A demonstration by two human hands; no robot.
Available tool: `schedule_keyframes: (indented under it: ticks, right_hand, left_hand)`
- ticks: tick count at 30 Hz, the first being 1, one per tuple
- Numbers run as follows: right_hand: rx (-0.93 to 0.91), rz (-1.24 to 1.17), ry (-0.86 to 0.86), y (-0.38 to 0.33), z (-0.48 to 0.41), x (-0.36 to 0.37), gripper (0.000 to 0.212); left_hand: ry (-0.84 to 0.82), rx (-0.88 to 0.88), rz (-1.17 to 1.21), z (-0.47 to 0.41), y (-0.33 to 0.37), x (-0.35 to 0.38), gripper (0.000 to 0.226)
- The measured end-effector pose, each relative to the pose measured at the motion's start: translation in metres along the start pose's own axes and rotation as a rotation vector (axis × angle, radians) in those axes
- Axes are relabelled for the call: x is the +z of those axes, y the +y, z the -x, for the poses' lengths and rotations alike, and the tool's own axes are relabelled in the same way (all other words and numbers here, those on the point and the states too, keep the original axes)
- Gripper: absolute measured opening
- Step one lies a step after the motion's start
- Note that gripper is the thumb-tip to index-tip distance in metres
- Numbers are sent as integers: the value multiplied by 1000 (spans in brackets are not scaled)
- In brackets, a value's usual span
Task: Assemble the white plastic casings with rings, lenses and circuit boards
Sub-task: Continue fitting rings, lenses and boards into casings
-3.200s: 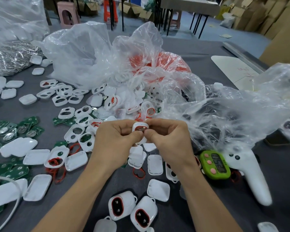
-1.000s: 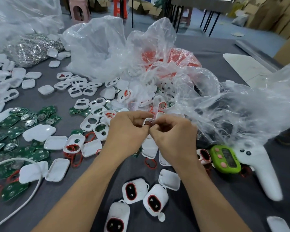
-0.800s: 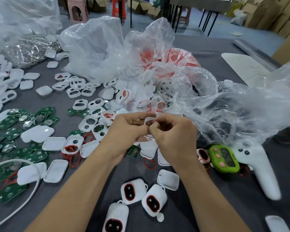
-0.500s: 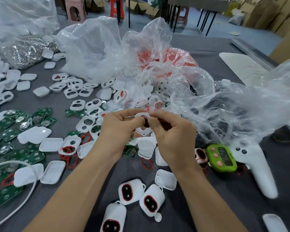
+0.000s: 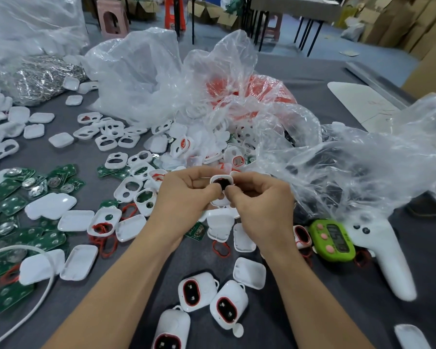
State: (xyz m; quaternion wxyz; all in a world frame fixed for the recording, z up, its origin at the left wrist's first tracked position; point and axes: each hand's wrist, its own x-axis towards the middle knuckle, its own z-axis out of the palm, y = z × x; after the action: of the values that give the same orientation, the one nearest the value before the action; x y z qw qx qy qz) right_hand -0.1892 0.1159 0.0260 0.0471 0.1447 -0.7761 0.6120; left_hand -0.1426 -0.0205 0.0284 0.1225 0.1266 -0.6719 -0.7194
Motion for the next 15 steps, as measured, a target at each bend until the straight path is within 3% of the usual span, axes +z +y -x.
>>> schedule_keyframes:
  ticks: [2, 7, 15]
  right_hand:
    - [39, -35, -24, 0, -1, -1, 37]
    - [171, -115, -35, 2, -4, -3, 11]
    - [282, -244, -129, 2, -6, -4, 10]
  left_hand:
    - [3, 37, -66, 0, -2, 1, 28]
    - [8, 122, -217, 0, -5, 2, 23]
    - [13, 170, -320, 1, -5, 4, 21]
